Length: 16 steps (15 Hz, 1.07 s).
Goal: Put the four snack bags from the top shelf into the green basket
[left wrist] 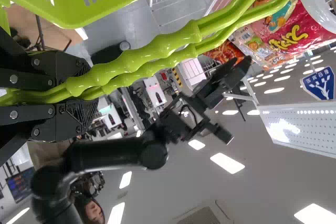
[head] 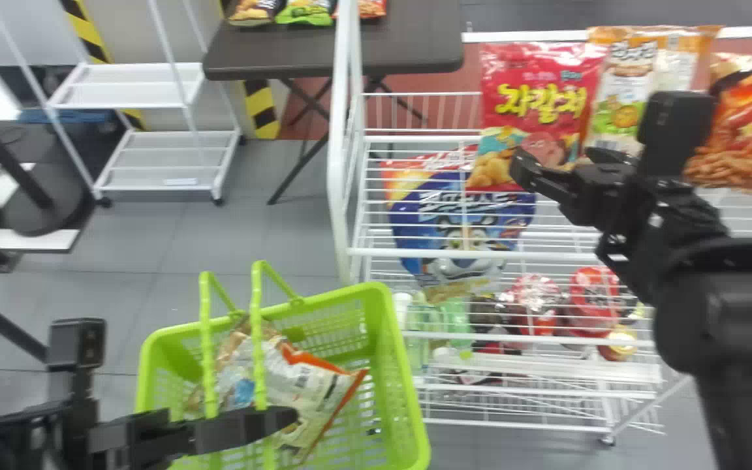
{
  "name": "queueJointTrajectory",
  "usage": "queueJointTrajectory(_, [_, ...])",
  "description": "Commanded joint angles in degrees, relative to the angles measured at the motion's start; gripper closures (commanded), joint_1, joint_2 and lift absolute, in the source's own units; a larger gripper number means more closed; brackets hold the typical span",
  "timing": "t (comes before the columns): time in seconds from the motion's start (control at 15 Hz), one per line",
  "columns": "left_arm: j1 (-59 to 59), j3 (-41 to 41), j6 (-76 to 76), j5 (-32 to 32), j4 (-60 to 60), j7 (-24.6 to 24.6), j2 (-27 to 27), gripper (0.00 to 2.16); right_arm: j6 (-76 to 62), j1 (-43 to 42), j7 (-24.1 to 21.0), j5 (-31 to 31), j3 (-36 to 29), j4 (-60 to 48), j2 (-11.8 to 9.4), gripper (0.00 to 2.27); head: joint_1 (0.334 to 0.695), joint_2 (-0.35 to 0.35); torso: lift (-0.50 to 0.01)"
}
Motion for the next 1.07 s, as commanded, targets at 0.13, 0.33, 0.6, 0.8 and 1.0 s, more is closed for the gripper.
queueJointTrajectory(0.13, [0.6,0.0,-0.7,-0.2,0.4,-0.6,0.0,2.15,-9.2,-12.9,1.4,0.4,2.7,22.2,0.1,0.06,0.695,0.004,0.0])
queueJointTrajectory(0.33, [0.9,0.1,-0.7,-0.2,0.4,-0.6,0.1,2.15,-7.6,-17.0,2.2,0.9,4.1,28.3,0.4,0.61,0.695,0.018,0.0])
queueJointTrajectory(0.6, [1.1,0.0,-0.9,-0.2,0.4,-0.6,0.2,2.15,-6.4,-15.3,1.8,0.7,4.1,26.7,0.6,2.26,0.695,0.042,0.0])
queueJointTrajectory(0.8, [1.1,0.0,-0.9,-0.2,0.4,-0.6,0.3,2.15,-6.2,-12.6,1.8,0.4,3.7,22.1,0.6,2.26,0.695,0.043,0.0])
queueJointTrajectory(1.0, [1.3,0.1,-0.9,-0.2,0.4,-0.6,0.4,2.15,-5.5,-9.3,2.3,-0.4,2.9,15.7,0.3,2.26,0.695,0.044,0.0])
